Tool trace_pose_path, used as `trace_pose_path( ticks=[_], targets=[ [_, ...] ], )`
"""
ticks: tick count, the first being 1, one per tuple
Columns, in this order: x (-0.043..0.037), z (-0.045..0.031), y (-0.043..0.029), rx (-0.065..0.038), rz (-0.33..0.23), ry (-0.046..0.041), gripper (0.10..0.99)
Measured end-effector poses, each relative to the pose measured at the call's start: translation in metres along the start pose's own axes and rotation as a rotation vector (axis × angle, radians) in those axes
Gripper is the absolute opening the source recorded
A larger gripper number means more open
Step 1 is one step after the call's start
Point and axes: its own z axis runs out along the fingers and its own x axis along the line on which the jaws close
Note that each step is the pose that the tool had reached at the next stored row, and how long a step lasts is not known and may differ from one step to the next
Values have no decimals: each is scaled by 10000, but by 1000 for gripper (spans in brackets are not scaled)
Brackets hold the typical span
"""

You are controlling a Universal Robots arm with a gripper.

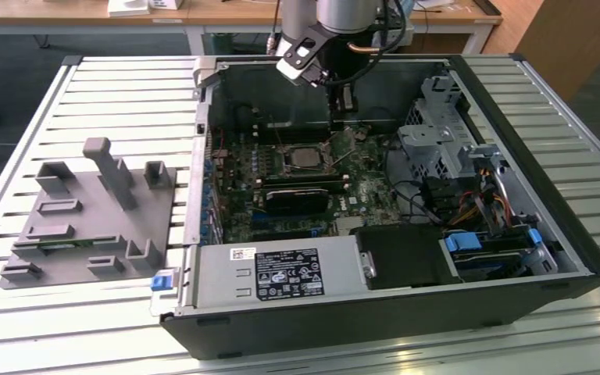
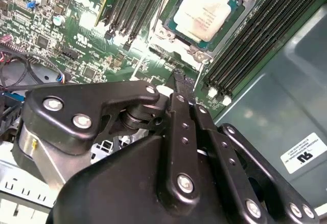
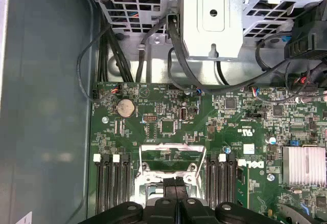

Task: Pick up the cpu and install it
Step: 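Close the cpu cover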

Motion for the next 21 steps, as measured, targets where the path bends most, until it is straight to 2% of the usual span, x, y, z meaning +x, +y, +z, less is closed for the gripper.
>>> trace_pose_path(
  ticks=[5, 11, 15, 21],
  targets=[
    [-3, 1, 19, 1, 2, 35, 106],
    [-3, 4, 67, 0, 11, 167, 106],
    [-3, 5, 84, 1, 18, 289, 106],
    [-4, 12, 146, 49, 17, 292, 106]
  ],
)
